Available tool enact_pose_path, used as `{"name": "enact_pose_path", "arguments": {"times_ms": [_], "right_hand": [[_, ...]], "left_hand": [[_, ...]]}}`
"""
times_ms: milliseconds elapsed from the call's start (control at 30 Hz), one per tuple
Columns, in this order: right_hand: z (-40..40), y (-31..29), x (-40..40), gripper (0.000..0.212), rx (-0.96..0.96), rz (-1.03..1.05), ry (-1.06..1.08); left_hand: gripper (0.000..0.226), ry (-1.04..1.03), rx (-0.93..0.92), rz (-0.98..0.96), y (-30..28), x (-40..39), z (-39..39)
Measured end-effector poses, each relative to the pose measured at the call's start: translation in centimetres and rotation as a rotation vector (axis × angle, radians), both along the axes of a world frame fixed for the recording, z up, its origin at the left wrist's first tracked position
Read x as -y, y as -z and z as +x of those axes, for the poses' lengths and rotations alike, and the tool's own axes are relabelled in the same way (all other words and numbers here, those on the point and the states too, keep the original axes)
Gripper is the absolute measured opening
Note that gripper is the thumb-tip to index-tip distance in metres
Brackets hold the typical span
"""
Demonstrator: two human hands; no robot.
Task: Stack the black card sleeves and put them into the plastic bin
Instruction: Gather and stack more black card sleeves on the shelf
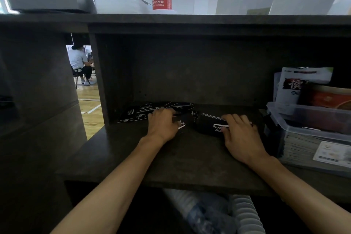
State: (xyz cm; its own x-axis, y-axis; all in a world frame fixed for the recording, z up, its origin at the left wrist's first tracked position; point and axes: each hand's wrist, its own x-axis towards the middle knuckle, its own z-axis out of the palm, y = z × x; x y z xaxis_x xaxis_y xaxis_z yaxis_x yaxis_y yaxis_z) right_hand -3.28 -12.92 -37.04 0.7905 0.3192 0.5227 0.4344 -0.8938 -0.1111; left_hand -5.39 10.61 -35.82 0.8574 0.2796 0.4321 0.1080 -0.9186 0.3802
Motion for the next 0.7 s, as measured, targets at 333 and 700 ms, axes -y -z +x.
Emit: {"name": "enact_pose_path", "arguments": {"times_ms": [333,700], "right_hand": [[0.1,-0.1,0.0,0.04,0.0,0.015,-0.003],[0.0,0.0,0.1,0.04,-0.003,0.014,0.003]], "left_hand": [[0.022,0.066,0.298,-0.665,-1.1,-1.0,-0.4],[0.016,-0.005,0.338,-0.668,-0.9,-1.6,-0.3]]}}
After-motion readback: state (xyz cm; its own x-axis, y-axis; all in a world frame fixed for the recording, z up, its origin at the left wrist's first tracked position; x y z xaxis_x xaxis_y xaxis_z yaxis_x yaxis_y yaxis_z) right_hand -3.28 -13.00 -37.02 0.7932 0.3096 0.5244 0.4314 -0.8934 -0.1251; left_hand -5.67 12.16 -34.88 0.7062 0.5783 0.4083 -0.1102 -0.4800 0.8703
